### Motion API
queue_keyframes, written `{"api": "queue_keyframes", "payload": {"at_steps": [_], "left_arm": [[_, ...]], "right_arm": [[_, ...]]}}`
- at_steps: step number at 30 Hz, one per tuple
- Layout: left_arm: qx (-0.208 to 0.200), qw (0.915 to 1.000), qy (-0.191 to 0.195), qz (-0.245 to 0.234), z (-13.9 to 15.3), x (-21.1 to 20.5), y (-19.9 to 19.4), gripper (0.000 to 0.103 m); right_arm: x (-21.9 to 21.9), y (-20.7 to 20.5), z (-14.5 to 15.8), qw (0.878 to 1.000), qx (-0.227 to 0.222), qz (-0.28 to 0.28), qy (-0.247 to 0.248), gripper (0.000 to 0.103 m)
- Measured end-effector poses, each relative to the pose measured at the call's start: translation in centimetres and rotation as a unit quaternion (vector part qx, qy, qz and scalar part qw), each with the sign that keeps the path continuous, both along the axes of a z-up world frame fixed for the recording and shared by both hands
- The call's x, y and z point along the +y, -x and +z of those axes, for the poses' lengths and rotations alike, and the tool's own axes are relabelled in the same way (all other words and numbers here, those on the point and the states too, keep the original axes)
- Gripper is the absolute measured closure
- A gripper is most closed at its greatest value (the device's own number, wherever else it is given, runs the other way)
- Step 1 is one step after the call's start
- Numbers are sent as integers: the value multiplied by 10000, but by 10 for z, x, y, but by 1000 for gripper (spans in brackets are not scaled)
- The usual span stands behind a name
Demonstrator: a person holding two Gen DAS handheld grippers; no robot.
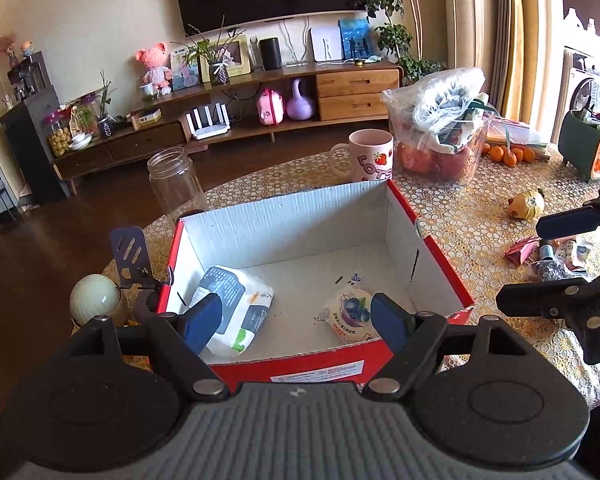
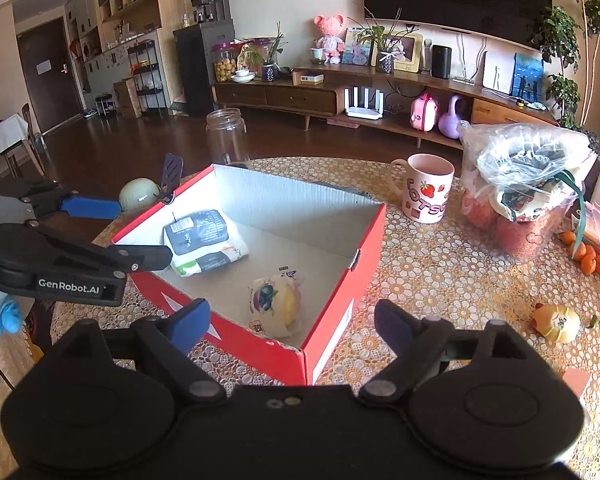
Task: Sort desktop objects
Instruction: 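Withdraw both open tools from the box back over the table items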
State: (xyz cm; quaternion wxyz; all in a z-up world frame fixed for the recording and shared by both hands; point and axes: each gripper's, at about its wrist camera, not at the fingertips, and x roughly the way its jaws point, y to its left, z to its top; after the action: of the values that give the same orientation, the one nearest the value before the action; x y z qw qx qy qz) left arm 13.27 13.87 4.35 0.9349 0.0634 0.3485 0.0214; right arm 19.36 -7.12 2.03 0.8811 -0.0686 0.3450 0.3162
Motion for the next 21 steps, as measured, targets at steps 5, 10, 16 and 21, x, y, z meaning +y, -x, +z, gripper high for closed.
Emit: {"api": "queue_keyframes", "payload": {"at_steps": [5,10,16,21], "left_arm": [[-122,9998,85,-91,5,-23,16,22],[-198,9993,152,-268,3,-52,29,22],[-271,9978,175,-585,-4,-93,41,20],[-320,9953,312,-859,-12,-123,46,18]], "right_arm": [[-29,16,-2,9996,-38,-208,-159,13],[-64,33,-2,9986,-203,-450,-205,9],[-113,52,-6,9950,-538,-841,-79,6],[-149,63,-19,9913,-576,-1183,-7,6]]}}
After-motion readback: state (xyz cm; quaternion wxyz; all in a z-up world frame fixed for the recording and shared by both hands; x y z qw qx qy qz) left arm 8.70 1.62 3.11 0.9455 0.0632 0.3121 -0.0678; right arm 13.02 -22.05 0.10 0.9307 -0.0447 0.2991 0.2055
